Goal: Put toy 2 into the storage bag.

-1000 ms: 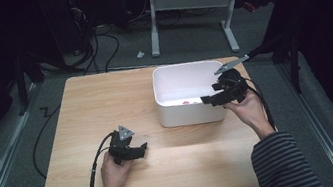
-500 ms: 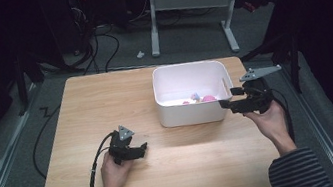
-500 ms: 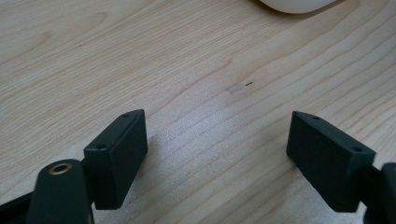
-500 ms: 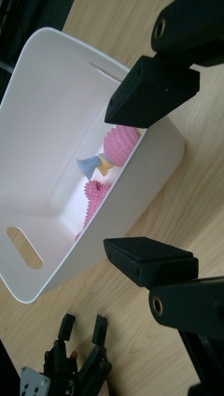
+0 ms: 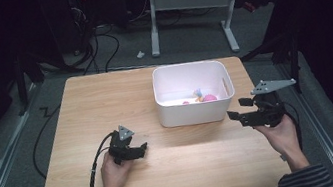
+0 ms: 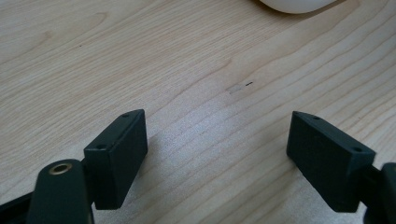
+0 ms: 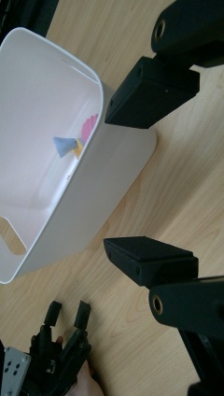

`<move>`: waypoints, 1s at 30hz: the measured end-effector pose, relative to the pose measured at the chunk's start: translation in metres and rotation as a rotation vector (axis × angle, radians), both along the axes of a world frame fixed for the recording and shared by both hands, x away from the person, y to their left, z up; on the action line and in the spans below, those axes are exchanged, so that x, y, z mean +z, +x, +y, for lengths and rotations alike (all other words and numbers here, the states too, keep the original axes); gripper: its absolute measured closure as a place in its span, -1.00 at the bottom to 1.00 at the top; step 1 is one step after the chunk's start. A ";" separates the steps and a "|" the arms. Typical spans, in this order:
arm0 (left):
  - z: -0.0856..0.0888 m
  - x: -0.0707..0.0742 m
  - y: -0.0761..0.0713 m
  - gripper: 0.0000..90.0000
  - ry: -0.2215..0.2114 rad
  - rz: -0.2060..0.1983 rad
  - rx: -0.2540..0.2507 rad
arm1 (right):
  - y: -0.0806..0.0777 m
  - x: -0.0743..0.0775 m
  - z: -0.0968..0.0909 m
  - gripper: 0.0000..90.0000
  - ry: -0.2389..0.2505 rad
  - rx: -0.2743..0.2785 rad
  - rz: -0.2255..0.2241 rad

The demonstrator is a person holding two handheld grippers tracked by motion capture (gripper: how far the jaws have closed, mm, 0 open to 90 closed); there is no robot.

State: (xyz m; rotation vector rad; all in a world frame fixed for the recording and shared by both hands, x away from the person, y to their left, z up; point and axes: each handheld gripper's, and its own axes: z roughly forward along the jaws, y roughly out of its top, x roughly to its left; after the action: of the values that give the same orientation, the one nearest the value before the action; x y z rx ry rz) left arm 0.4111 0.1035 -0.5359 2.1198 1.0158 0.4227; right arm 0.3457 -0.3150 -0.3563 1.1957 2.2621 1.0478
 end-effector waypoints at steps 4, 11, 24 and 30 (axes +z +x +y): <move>0.000 0.000 0.000 -0.54 0.000 0.000 0.000 | -0.008 -0.005 0.000 -0.22 -0.015 -0.016 -0.004; 0.000 0.000 0.000 -0.54 0.000 0.000 0.000 | -0.016 -0.026 -0.002 -0.19 0.009 -0.029 0.003; 0.000 0.000 0.000 -0.54 0.000 0.000 0.001 | -0.016 -0.062 0.003 -0.18 0.052 -0.036 0.046; 0.000 0.000 0.000 -0.54 0.001 0.000 0.001 | -0.013 -0.075 0.008 -0.18 0.062 -0.035 0.070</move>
State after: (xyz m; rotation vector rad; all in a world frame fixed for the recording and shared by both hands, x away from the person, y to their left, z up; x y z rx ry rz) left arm 0.4106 0.1036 -0.5358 2.1207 1.0172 0.4238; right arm 0.3322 -0.3069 -0.4313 1.3121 2.2677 1.0864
